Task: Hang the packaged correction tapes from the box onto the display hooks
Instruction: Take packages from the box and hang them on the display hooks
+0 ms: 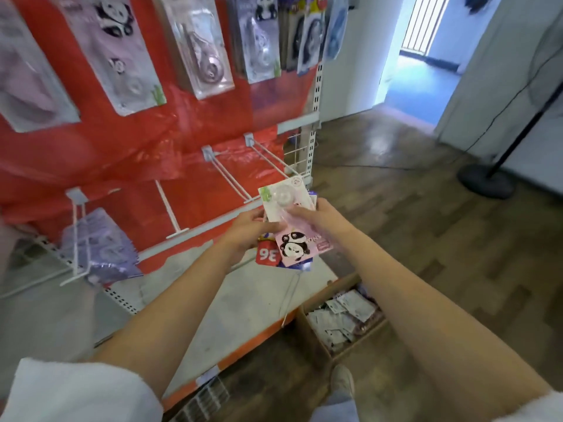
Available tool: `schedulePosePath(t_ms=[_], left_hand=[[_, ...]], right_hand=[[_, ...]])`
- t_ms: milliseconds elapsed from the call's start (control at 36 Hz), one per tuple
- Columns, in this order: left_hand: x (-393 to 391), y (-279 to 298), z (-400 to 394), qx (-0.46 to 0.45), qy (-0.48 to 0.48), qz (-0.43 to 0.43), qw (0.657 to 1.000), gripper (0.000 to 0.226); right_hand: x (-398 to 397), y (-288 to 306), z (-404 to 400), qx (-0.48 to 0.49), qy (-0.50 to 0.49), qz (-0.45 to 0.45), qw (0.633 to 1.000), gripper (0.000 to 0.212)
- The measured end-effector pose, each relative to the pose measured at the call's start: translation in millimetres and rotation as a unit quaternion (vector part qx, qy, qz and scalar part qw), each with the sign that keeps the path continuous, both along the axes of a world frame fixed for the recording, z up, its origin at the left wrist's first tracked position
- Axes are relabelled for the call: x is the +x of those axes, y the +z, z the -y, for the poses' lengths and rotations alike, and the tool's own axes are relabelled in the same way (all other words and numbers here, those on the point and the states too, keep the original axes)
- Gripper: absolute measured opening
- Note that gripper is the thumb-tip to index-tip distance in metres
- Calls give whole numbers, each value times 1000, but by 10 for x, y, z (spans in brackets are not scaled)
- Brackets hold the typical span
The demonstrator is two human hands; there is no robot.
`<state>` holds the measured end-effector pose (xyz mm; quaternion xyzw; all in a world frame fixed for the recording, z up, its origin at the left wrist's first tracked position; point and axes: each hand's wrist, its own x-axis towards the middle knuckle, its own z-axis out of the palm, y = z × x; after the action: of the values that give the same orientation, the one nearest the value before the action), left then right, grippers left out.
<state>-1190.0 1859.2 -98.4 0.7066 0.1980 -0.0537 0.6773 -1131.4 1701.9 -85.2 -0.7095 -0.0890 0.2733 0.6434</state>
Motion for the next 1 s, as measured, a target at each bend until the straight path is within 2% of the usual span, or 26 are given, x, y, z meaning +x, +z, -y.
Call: schedulePosePath(t_ms=[222, 361, 444, 556, 639, 722, 833, 944, 1000], left_hand=[[-198, 236, -147, -87, 22, 89, 992, 5], [-266, 304, -273, -135, 35, 97, 985, 17], [-320, 334, -389, -135, 64, 106, 983, 13], [-393, 409, -567, -137, 120, 114, 977, 15], [-435, 470, -663, -137, 147, 115, 973, 26], [-451, 530, -710, -117, 152, 122, 974, 16], [-438, 558, -760, -99, 148, 138, 974, 15], [-457, 593, -753, -126, 152, 150, 969, 22], [-482, 622, -710, -145, 139, 148, 968, 17]], right_hand=[[-169, 129, -170, -5, 21, 11, 1000, 19], [-214, 235, -223, 15, 3, 26, 1000, 16], [-152, 341, -191, 33, -34, 47, 998, 7], [-32, 474, -170, 13, -93, 81, 992, 6], [-30, 578, -231, 54, -111, 50, 991, 9], [-104, 687, -375, 87, -84, 37, 992, 7], [-199, 735, -617, 90, -37, 36, 995, 13], [-317, 709, -834, 81, -7, 54, 995, 20], [-400, 703, -923, 83, 6, 47, 995, 14]])
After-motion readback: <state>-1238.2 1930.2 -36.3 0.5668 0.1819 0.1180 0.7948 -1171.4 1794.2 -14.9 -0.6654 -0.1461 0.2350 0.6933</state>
